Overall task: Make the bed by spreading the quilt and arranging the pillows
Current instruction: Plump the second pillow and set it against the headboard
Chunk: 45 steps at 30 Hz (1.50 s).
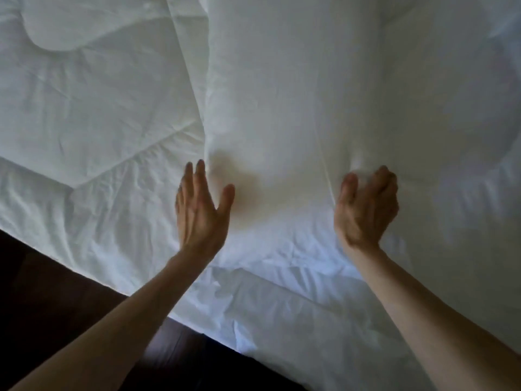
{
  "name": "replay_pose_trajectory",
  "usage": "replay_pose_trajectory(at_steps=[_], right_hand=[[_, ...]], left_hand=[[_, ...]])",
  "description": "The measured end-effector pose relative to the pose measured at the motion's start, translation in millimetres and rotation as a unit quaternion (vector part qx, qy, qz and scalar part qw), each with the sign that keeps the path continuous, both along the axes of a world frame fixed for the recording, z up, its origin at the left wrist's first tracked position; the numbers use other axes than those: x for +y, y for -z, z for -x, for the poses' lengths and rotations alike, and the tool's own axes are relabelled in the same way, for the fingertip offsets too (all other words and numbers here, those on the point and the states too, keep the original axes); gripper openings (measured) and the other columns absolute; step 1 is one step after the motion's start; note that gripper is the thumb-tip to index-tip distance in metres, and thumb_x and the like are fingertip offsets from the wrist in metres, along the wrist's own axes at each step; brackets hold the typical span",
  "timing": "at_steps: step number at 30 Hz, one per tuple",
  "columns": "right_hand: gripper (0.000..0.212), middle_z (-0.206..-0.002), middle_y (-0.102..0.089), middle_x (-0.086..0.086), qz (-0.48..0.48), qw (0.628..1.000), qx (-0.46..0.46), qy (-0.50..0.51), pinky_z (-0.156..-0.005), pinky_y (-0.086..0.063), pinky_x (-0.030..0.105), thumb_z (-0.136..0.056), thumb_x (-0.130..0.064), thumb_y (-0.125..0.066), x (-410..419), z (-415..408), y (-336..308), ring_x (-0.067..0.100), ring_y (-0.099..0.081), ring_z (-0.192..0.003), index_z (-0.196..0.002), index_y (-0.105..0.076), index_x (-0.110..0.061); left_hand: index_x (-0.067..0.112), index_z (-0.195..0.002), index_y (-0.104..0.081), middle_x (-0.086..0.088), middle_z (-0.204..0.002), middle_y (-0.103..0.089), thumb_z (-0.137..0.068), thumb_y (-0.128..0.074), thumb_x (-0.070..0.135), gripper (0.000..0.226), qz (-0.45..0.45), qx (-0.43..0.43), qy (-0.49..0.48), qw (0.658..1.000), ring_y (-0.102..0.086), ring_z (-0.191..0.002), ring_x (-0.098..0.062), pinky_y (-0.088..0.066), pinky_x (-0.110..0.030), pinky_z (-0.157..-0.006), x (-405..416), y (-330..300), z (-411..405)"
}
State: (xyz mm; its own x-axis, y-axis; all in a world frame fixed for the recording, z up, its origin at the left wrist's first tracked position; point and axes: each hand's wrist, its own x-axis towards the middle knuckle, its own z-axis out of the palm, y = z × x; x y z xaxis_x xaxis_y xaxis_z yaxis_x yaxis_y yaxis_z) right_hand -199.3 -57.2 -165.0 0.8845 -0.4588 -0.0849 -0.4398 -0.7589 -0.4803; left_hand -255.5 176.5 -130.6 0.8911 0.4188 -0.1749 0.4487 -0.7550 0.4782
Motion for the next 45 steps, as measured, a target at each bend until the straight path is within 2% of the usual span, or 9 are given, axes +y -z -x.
replay_pose_trajectory(at_steps=[7,9,15,20,25,30,35,41,45], right_hand=[[0.065,-0.164,-0.025,0.018,0.128,0.907,-0.129,-0.381,-0.122,-0.015,0.054,-0.102,-0.049,-0.032,41,12,0,0.034,-0.02,-0.152,-0.155,-0.032,-0.012],[0.073,-0.165,-0.021,0.018,0.2,0.932,-0.067,-0.295,-0.119,-0.022,0.059,-0.101,-0.057,-0.027,-3,7,56,0.037,-0.019,-0.152,-0.158,-0.026,-0.012],[0.079,-0.159,-0.031,0.028,0.136,0.988,0.007,-0.068,-0.11,-0.034,0.06,-0.1,-0.056,-0.025,-31,-5,92,0.045,-0.036,-0.143,-0.156,-0.027,-0.001],[0.07,-0.165,-0.018,0.021,0.107,0.973,-0.095,-0.182,-0.12,-0.016,0.055,-0.101,-0.047,-0.031,2,-58,28,0.039,-0.021,-0.151,-0.157,-0.025,-0.004],[0.065,-0.165,-0.023,0.015,0.19,0.864,-0.18,-0.43,-0.121,-0.011,0.053,-0.102,-0.048,-0.034,46,-142,15,0.034,-0.02,-0.153,-0.156,-0.032,-0.012],[0.078,-0.169,-0.008,0.012,0.225,0.922,-0.052,-0.312,-0.123,-0.004,0.057,-0.097,-0.055,-0.031,14,-193,80,0.033,-0.007,-0.155,-0.161,-0.013,-0.013],[0.087,-0.168,-0.012,0.016,0.166,0.965,-0.045,-0.198,-0.122,-0.007,0.061,-0.093,-0.061,-0.026,39,-223,44,0.039,-0.014,-0.153,-0.159,-0.017,-0.006],[0.066,-0.165,-0.027,0.012,0.232,0.82,-0.134,-0.506,-0.122,-0.01,0.055,-0.1,-0.048,-0.031,65,-299,20,0.034,-0.022,-0.152,-0.156,-0.031,-0.013],[0.076,-0.169,-0.009,0.006,0.169,0.938,0.045,-0.298,-0.123,-0.007,0.055,-0.097,-0.066,-0.022,23,-379,48,0.034,-0.01,-0.154,-0.161,-0.012,-0.026]], left_hand=[[0.017,-0.158,-0.014,-0.007,-0.165,-0.004,-0.102,-0.022,0.044,0.063,-0.133,-0.052,0.183,0.973,-0.002,-0.153,-0.025,-0.004,-0.05,-0.123,-56,51,-41],[0.017,-0.158,-0.01,-0.008,-0.165,-0.003,-0.1,-0.024,0.049,0.067,-0.152,-0.016,0.228,0.962,0.001,-0.152,-0.025,-0.008,-0.053,-0.121,-42,98,-32],[0.018,-0.159,-0.006,-0.006,-0.166,0.004,-0.101,-0.026,0.051,0.069,-0.138,0.001,0.259,0.956,0.006,-0.153,-0.026,-0.003,-0.053,-0.122,-38,107,-29],[0.016,-0.158,-0.015,-0.008,-0.166,-0.005,-0.101,-0.032,0.047,0.067,-0.135,-0.071,0.213,0.965,0.0,-0.153,-0.027,-0.004,-0.055,-0.121,-28,49,-85],[0.019,-0.158,-0.014,-0.008,-0.166,-0.007,-0.102,-0.022,0.046,0.063,-0.187,-0.095,0.216,0.954,-0.002,-0.153,-0.026,-0.004,-0.055,-0.121,-32,57,-188],[0.022,-0.158,-0.008,-0.006,-0.166,-0.001,-0.101,-0.024,0.049,0.065,-0.189,-0.035,0.232,0.953,0.001,-0.153,-0.025,-0.004,-0.055,-0.12,-40,113,-214],[0.019,-0.158,-0.017,-0.009,-0.166,-0.008,-0.1,-0.028,0.052,0.067,-0.18,-0.066,0.255,0.948,-0.004,-0.153,-0.026,-0.004,-0.057,-0.119,-24,78,-234],[0.026,-0.158,-0.011,-0.006,-0.166,-0.008,-0.101,-0.014,0.051,0.062,-0.222,-0.094,0.248,0.938,-0.006,-0.152,-0.027,-0.001,-0.057,-0.12,5,57,-359],[0.035,-0.157,-0.004,0.002,-0.167,0.001,-0.095,-0.012,0.067,0.07,-0.134,-0.023,0.206,0.969,0.002,-0.153,-0.023,0.003,-0.054,-0.121,36,94,-406]])
